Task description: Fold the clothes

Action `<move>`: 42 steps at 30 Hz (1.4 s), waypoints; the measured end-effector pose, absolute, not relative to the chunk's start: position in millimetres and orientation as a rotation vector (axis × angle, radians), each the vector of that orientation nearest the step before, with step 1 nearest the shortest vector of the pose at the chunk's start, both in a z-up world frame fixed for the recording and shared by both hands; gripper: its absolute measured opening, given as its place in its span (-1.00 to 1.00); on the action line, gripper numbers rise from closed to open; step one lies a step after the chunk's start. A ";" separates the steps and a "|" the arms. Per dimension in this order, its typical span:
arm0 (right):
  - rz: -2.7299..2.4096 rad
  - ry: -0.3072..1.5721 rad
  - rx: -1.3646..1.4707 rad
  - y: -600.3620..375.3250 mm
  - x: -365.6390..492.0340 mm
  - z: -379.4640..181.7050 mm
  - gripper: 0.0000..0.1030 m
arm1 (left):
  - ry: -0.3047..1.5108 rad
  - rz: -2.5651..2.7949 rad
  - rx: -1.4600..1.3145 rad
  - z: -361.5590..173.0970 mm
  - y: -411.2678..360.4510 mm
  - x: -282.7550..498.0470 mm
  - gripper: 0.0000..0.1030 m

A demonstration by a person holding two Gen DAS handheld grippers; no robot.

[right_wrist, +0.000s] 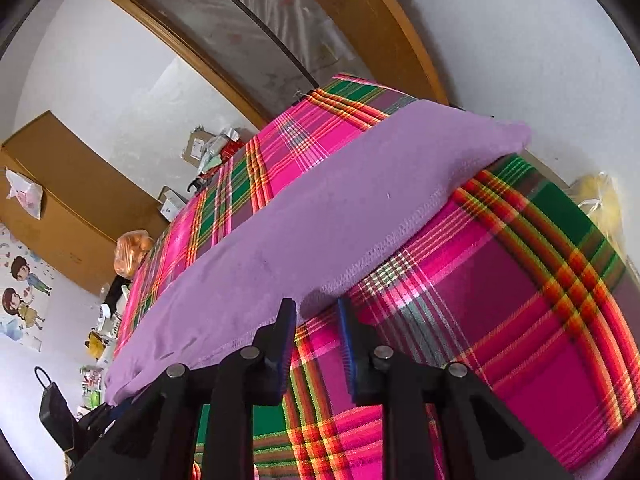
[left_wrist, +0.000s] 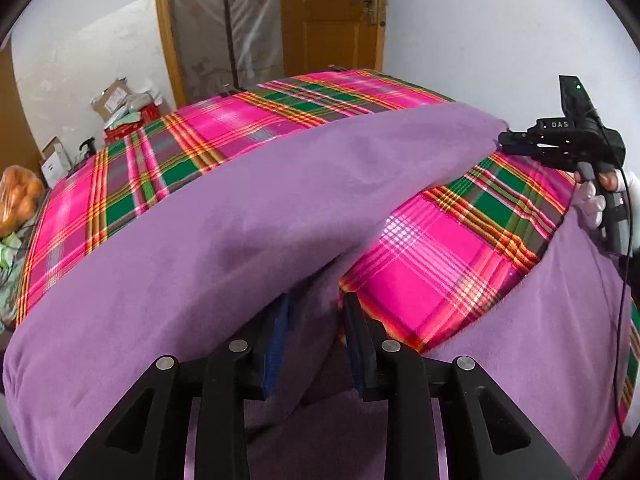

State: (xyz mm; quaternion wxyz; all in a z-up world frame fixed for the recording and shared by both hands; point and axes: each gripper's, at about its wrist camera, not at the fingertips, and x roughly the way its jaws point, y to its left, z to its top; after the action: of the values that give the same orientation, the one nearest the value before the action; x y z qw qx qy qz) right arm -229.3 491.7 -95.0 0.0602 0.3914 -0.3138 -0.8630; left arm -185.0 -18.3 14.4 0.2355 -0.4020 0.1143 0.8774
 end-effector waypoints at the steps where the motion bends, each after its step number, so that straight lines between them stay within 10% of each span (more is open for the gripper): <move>1: -2.609 -0.959 1.168 493.2 -228.1 -96.3 -0.58 | 0.314 2.408 -1.096 15.2 -18.7 -183.5 -0.89; 21: -2.690 -0.952 1.133 501.5 -228.7 -73.4 -0.39 | 0.079 2.250 -0.933 51.2 -54.8 -151.5 -0.82; 33: -2.751 -0.199 1.373 433.9 -250.8 -73.1 -0.54 | 0.085 2.363 -1.155 21.9 -62.2 -171.1 -0.76; 36: -2.901 -0.248 1.416 476.8 -247.4 -70.8 -0.52 | 0.059 2.378 -1.201 14.9 -69.8 -175.7 -0.76; 42: -2.943 -0.960 1.274 586.6 -233.8 -75.0 -0.11 | -0.011 2.433 -1.173 20.2 -77.9 -176.9 -0.76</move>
State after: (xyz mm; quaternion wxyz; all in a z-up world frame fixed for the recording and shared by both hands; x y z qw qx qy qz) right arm -233.8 586.6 -75.0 -0.1027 0.3786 -0.2852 -0.8745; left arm -176.9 -77.9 20.2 0.2184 -0.4238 -0.0040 0.8790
